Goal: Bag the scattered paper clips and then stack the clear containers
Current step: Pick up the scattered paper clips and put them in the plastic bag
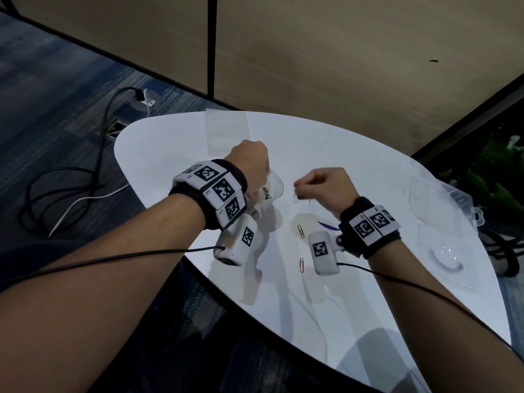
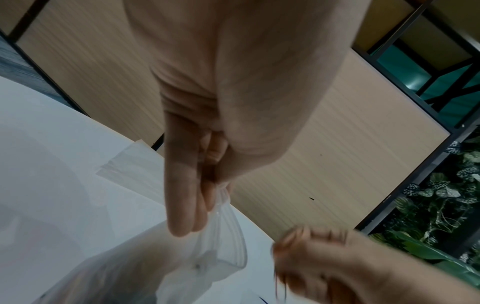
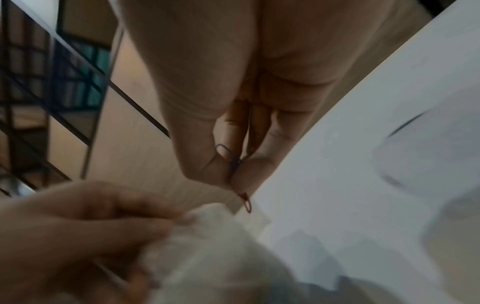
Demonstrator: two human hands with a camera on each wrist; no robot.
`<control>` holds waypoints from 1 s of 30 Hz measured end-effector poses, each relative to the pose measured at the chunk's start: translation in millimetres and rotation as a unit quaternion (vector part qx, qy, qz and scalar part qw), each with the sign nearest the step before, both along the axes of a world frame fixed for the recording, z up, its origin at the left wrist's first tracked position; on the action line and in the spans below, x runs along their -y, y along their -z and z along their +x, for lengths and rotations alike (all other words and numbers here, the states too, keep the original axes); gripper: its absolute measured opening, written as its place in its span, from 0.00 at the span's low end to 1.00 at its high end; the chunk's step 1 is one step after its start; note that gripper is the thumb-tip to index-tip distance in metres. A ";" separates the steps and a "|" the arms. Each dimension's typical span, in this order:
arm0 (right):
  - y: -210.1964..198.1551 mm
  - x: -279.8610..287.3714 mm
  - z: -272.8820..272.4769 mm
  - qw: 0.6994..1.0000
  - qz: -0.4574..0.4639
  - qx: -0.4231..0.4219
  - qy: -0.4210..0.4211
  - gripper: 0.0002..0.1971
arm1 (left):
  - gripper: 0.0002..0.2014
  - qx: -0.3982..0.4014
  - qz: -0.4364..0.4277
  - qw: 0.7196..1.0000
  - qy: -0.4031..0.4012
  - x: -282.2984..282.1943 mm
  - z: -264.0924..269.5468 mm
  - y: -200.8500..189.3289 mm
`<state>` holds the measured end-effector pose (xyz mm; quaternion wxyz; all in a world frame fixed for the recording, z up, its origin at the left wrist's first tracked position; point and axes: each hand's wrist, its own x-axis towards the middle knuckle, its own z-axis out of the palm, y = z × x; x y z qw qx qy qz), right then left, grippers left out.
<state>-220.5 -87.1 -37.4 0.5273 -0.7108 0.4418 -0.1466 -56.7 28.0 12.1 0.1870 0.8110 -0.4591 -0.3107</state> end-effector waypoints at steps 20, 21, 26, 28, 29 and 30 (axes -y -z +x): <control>88.3 -32.8 -63.0 0.872 -0.305 -0.253 -0.288 0.10 | 0.12 0.021 0.005 1.000 0.014 1.6 1.9 1.9; 87.5 -37.5 -68.0 0.847 -0.327 -0.254 -0.333 0.10 | 0.13 0.020 0.005 1.000 0.014 1.9 1.7 1.5; 80.5 -46.5 -100.7 0.832 -0.313 -0.257 -0.379 0.11 | 0.12 0.013 0.004 1.000 0.012 3.2 0.1 0.3; 77.9 -49.7 -106.6 0.846 -0.287 -0.272 -0.358 0.14 | 0.12 0.016 0.005 1.000 0.008 3.2 -1.5 0.2; 77.9 -53.1 -107.0 0.854 -0.278 -0.281 -0.337 0.14 | 0.12 0.019 0.005 1.000 0.007 3.3 -2.5 0.0; 80.2 -56.4 -107.7 0.868 -0.272 -0.279 -0.307 0.14 | 0.12 0.023 0.004 1.000 0.006 3.9 -3.7 -0.2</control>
